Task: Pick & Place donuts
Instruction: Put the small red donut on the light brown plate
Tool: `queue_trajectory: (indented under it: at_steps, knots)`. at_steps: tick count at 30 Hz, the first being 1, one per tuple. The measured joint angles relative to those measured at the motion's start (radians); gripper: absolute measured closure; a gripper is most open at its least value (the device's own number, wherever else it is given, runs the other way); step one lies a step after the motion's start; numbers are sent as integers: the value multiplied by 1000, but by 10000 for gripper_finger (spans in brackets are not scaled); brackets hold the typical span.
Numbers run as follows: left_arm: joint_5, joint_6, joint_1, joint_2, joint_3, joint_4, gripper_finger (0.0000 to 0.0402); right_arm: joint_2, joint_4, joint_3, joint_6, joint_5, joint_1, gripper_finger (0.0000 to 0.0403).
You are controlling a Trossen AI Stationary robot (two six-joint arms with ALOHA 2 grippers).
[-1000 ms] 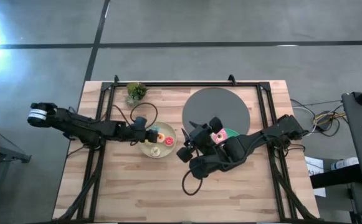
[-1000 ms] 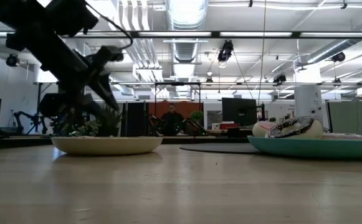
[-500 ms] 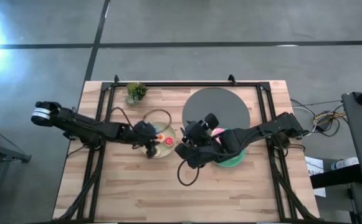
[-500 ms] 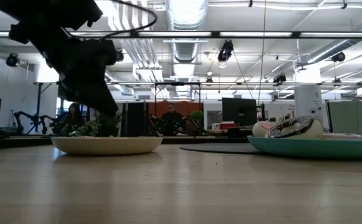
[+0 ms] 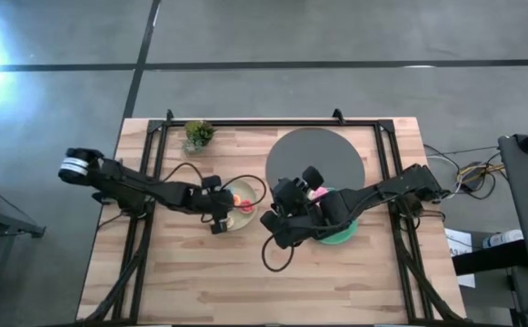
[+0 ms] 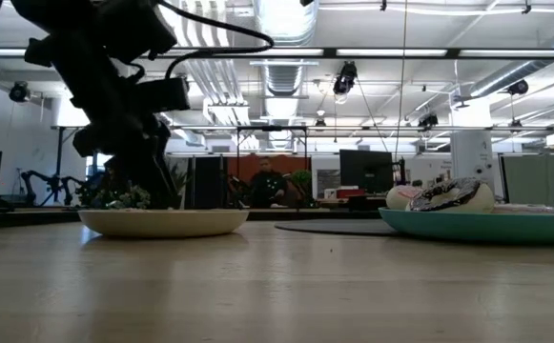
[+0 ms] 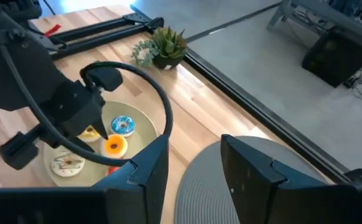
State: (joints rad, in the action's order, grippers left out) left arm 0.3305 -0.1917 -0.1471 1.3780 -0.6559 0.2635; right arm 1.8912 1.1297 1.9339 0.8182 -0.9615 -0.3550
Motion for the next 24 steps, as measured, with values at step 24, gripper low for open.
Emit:
queue_trajectory:
  at_steps: [24]
  knots:
    - [45,19,30,149,-70,-13,337,0,53,-24,58,-7,0,273]
